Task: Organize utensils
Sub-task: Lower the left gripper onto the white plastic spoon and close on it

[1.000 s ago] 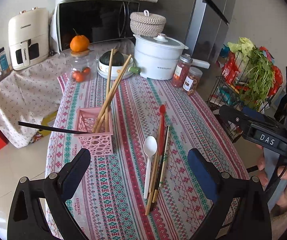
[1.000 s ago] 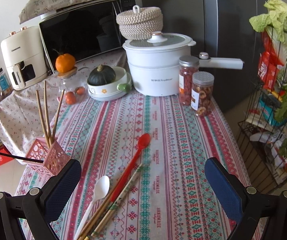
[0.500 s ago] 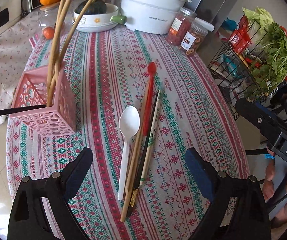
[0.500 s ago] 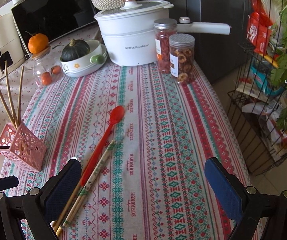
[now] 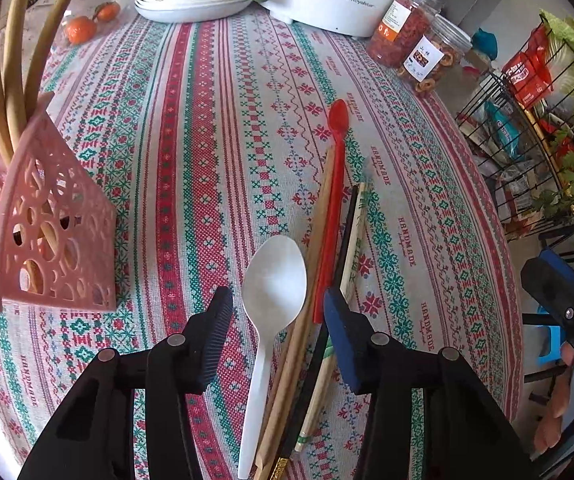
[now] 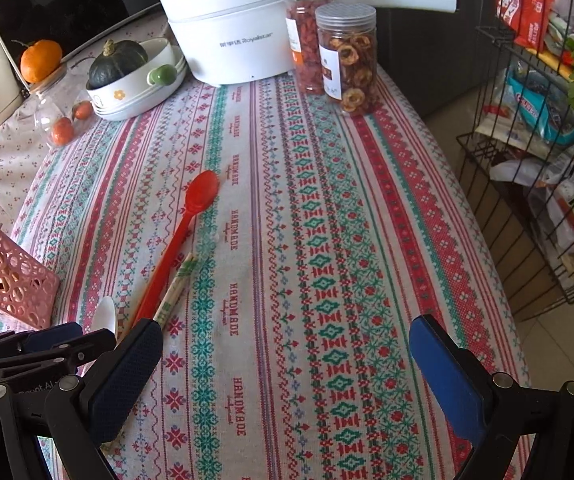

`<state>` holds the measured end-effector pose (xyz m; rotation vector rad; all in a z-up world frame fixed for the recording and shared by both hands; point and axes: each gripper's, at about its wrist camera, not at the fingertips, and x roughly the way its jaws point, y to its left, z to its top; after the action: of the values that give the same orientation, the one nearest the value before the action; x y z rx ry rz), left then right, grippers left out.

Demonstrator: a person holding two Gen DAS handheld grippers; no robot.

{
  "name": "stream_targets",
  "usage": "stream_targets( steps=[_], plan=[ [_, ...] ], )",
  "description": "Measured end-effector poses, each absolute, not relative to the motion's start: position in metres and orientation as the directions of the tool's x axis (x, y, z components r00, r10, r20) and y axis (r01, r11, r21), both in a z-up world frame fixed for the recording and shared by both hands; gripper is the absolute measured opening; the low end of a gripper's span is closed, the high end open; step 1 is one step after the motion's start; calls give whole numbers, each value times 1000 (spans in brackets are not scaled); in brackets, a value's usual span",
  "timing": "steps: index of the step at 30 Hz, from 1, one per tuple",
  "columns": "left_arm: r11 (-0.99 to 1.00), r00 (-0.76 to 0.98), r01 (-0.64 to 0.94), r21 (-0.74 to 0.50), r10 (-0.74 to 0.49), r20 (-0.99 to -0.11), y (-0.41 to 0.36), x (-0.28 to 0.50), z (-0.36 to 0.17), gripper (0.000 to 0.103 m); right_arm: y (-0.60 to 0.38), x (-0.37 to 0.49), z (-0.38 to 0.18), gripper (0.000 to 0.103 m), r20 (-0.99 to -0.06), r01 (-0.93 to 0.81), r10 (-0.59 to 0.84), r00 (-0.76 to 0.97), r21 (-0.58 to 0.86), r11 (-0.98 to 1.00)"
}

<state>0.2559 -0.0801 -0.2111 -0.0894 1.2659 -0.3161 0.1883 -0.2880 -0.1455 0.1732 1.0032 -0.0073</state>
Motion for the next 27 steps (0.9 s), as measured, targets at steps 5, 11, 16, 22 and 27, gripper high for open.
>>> stream_targets(
  steps=[5,11,16,22,27],
  plan=[
    [957,259,164,-237,-274,-926,-82,263,-220,47,-289,191,-152,101,-850,87,72,522,137,987],
    [956,274,151,-252,-285,-919,-79,265,-219,38,-288,193,-157,101,-859,88,69,507,131,987],
    [950,334,156,-270,-308,-891,-72,256,-197,38,-288,196,-159,101,-862,92,70,502,133,987],
    [939,447,216,-267,-338,-828,-61,232,-149,38,-281,216,-163,101,-865,93,78,496,142,986],
    [929,513,267,-256,-362,-778,-45,209,-122,38,-278,247,-170,101,-856,131,179,484,273,953]
  ],
)
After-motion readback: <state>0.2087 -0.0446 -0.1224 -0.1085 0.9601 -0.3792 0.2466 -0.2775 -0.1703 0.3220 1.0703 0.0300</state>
